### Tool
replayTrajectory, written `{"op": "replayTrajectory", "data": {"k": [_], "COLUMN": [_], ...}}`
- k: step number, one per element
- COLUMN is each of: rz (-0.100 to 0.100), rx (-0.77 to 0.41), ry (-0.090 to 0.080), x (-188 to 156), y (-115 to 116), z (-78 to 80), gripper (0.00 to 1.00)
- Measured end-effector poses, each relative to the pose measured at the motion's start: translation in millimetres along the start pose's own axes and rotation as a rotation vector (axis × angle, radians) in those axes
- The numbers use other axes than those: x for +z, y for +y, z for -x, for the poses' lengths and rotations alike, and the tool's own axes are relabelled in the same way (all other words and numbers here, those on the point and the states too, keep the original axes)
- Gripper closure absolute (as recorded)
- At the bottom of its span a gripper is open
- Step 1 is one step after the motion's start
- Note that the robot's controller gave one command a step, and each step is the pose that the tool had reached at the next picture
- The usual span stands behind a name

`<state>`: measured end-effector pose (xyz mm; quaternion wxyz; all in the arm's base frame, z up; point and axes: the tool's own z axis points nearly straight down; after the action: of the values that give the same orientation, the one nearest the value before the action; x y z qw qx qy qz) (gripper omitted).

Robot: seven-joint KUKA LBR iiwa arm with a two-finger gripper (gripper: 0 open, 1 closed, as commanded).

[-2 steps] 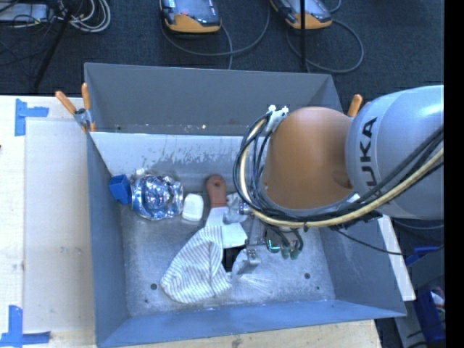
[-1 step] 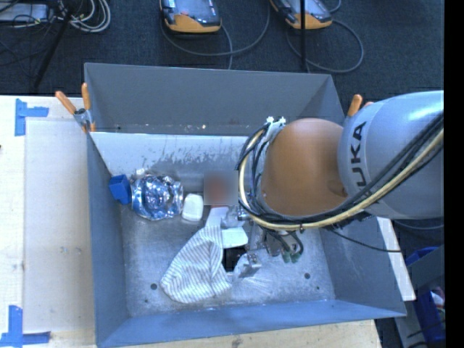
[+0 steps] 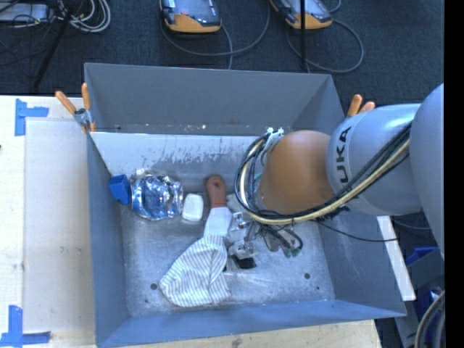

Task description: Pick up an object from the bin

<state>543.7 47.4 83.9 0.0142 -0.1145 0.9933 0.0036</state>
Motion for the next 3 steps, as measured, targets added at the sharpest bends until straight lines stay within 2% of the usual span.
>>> {"op": "replayTrajectory", "data": {"k": [1,2,3], "rz": [0.000,-0.005,-0.004], "rx": [0.000,-0.019,-0.018], "ry": [0.000,0.026,0.030], "x": [0.0,-151.6,-150.8], "y": [0.0,-14.4,-14.7], "z": [0.0,1.6,0.6], "gripper": [1.00,1.00,1.00]}}
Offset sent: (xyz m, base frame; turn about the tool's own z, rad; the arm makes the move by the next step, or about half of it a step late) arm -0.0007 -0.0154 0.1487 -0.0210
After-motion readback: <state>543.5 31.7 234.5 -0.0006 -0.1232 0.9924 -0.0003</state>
